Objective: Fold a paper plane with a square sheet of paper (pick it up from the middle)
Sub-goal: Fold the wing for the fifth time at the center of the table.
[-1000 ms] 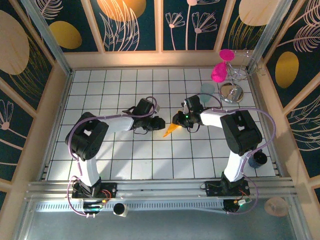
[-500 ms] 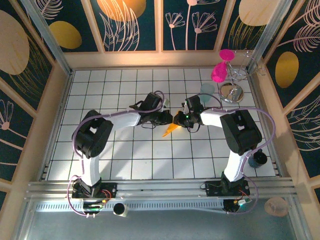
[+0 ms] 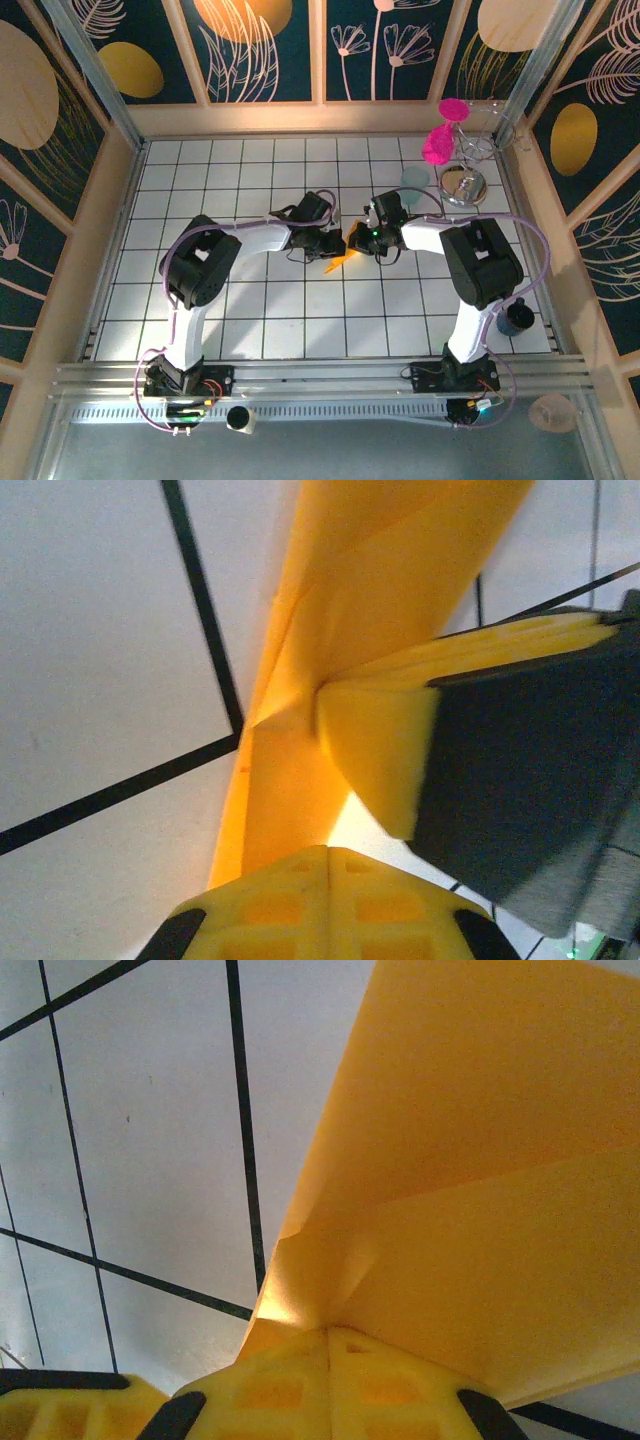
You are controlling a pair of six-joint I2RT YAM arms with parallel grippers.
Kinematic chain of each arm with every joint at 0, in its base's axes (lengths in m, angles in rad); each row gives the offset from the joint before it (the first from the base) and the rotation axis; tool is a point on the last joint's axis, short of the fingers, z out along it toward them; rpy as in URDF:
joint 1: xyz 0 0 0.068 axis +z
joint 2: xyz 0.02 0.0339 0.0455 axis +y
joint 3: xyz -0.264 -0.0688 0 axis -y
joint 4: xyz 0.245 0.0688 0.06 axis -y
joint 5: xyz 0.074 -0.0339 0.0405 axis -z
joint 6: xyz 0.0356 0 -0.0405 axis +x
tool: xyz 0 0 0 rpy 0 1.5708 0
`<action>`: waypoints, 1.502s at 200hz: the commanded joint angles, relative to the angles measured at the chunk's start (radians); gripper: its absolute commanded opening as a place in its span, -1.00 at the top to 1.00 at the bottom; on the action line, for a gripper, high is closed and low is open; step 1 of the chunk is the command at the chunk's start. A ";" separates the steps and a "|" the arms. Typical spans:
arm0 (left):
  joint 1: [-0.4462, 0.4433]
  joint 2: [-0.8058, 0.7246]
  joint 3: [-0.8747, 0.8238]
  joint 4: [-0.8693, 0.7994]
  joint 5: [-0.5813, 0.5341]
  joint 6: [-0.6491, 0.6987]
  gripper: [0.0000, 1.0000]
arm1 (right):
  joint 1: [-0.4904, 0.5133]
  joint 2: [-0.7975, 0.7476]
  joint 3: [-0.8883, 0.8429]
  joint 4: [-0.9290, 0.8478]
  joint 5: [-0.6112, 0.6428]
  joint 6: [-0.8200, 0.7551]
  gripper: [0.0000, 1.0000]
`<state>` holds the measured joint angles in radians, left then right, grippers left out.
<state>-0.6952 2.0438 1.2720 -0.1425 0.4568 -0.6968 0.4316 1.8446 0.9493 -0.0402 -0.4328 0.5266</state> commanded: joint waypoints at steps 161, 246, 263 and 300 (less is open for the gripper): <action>-0.002 0.036 -0.028 -0.145 -0.050 0.113 1.00 | -0.010 0.068 0.020 -0.070 0.017 -0.007 0.86; -0.001 -0.068 -0.005 -0.182 -0.079 0.172 1.00 | -0.011 0.101 0.037 -0.115 0.038 0.001 0.87; -0.001 -0.098 -0.028 -0.081 -0.021 0.122 1.00 | -0.015 0.100 0.034 -0.113 0.036 0.005 0.87; -0.004 -0.067 -0.033 -0.035 0.009 0.092 0.99 | -0.018 0.105 0.036 -0.111 0.023 0.007 0.87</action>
<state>-0.6975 1.9675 1.2427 -0.2035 0.4271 -0.5743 0.4263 1.8877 0.9970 -0.0689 -0.4824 0.5308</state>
